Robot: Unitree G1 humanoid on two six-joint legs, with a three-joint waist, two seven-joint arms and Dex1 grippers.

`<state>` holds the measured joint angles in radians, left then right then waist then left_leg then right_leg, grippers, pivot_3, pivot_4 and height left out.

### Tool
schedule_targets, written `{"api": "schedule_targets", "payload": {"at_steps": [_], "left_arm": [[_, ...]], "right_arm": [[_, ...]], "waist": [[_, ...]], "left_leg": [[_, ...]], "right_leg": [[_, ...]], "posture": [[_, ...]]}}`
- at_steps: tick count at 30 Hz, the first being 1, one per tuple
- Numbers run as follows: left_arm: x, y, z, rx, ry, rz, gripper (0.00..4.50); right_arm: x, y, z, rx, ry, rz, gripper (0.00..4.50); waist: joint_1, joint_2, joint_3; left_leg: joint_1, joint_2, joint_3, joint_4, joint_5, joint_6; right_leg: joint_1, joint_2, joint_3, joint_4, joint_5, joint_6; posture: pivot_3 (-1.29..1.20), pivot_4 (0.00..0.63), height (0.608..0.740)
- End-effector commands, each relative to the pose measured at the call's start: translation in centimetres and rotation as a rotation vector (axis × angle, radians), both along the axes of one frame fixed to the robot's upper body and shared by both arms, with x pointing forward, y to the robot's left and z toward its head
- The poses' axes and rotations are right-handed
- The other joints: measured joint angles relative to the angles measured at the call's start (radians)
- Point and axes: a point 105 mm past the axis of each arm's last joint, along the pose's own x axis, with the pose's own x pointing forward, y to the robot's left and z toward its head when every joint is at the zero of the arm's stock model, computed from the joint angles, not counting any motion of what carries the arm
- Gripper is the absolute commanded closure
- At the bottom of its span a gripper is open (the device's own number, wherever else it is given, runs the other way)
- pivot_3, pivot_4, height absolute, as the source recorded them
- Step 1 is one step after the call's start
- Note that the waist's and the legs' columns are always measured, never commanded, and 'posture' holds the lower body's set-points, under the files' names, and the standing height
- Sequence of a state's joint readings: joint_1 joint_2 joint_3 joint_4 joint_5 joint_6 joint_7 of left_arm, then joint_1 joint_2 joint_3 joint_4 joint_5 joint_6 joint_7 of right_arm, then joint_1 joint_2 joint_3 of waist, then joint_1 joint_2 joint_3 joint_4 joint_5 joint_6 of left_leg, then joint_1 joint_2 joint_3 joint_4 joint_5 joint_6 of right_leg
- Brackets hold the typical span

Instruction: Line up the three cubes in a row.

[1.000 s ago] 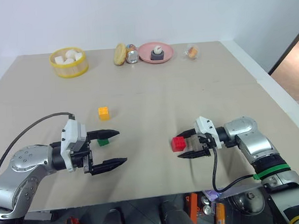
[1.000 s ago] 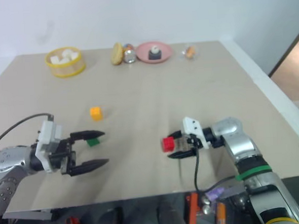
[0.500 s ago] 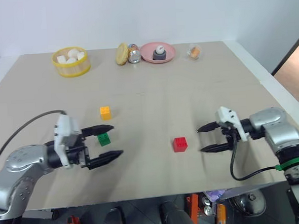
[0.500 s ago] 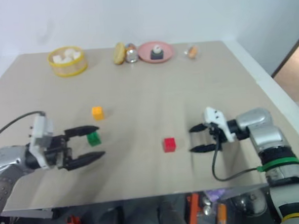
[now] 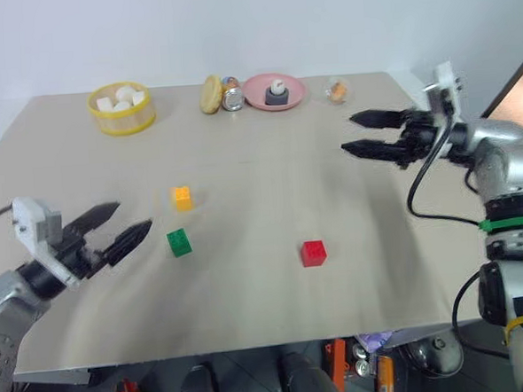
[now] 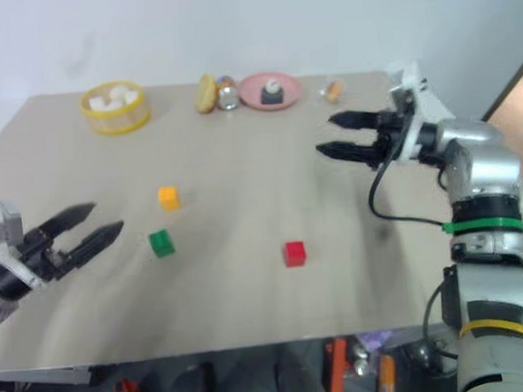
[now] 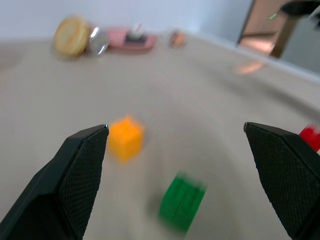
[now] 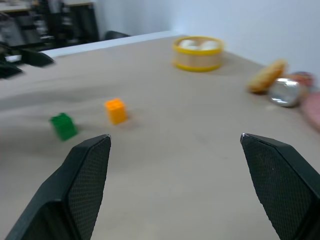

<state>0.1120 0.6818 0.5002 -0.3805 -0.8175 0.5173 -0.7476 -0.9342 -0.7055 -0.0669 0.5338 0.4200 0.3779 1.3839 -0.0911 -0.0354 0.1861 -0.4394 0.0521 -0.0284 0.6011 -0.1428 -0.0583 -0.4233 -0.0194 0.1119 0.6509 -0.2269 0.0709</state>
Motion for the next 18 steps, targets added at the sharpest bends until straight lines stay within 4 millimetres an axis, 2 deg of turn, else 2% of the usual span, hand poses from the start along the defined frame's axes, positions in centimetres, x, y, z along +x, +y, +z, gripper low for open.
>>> {"api": "schedule_targets", "payload": {"at_steps": [1,6,12,18], "left_arm": [[-1.1,0.6,-0.1,0.097,-0.036,-0.027,0.00],[-1.9,-0.5,-2.3,0.203,-0.002,-0.125,0.00],[-1.8,-1.7,-5.7,0.307,0.037,-0.251,0.00],[-0.6,-1.9,-6.3,0.347,0.016,-0.302,0.00]], "right_arm": [[-1.3,2.2,0.5,-0.003,-0.028,0.083,0.21],[-3.0,4.4,0.4,0.013,-0.005,0.189,0.21],[-4.7,6.4,-0.3,-0.004,0.025,0.285,0.21],[-5.6,6.6,-0.2,0.001,0.025,0.299,0.21]], "waist": [[0.006,0.000,0.000],[0.017,0.001,0.001],[0.016,0.001,0.000],[0.016,0.001,0.001]], "left_leg": [[-0.001,0.000,0.000,0.000,0.000,0.000],[-0.001,0.000,0.000,0.000,-0.001,-0.001],[0.001,0.001,0.001,0.000,-0.001,-0.001],[0.000,0.001,0.002,0.000,-0.001,-0.001]], "right_leg": [[-0.001,0.000,0.000,0.000,-0.001,0.000],[-0.001,-0.001,0.000,0.000,-0.001,0.000],[-0.001,-0.001,0.000,0.000,0.000,-0.002],[-0.001,-0.001,-0.001,0.000,0.000,-0.002]], "posture": [[0.00,0.150,0.740],[0.00,0.150,0.740],[0.00,0.150,0.740],[0.00,0.150,0.740]]}}
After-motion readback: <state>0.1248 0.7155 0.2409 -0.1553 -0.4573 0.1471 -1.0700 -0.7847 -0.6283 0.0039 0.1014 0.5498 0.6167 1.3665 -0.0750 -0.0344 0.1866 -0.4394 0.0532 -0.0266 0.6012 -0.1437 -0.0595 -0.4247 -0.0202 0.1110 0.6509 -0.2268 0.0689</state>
